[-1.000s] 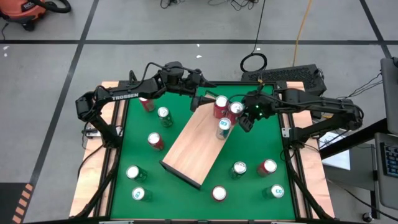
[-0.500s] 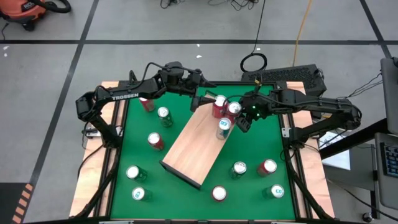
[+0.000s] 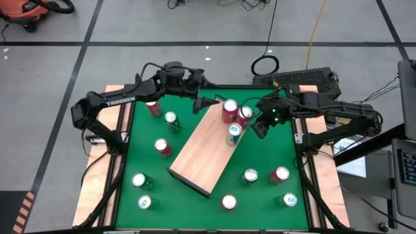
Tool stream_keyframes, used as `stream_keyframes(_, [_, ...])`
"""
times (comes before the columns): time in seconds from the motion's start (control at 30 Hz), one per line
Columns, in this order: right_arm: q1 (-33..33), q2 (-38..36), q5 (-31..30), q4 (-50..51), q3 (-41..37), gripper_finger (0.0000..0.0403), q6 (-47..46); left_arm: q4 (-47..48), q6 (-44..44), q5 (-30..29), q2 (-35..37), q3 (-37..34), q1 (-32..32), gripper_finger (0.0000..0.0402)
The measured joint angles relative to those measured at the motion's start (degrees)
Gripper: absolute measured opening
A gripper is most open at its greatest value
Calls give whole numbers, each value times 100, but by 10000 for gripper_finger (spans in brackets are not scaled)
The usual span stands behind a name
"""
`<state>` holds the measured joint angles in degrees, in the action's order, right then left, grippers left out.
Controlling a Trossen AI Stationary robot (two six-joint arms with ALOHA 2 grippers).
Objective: Sort soda cans
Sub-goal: Put the red soda can on the shelf and align it with the other red soda cans
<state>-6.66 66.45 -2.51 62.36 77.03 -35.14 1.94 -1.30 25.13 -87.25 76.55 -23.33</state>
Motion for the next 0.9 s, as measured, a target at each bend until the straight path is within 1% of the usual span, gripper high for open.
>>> stream_keyframes(0.07, [0, -50, 1, 20, 0, 210, 0, 246, 9, 0, 171, 0, 6, 332])
stream_keyframes(0.13, [0, -101, 0, 20, 0, 210, -15, 484, 5, -119, 330, 0, 7, 331])
stream_keyframes(0.3, [0, -241, -4, 63, 0, 210, -74, 1440, -24, -789, 800, 0, 73, 332])
stream_keyframes(0.37, [0, -302, -13, 69, 0, 210, -104, 1895, -214, -975, 995, 0, 105, 332])
stream_keyframes(0.5, [0, -392, -17, 101, 0, 210, 97, 2812, -961, -1244, 1317, 0, 177, 331])
stream_keyframes(0.7, [0, -515, -17, 179, 2, 210, 292, 4134, -1802, -2053, 1582, 2, 488, 331])
stream_keyframes(0.8, [0, -566, -18, 250, 1, 210, 317, 4776, -2374, -2297, 1631, 2, 698, 331])
stream_keyframes(0.9, [2, -639, 33, 334, 2, 210, 309, 5350, -3024, -2373, 1618, 2, 911, 331])
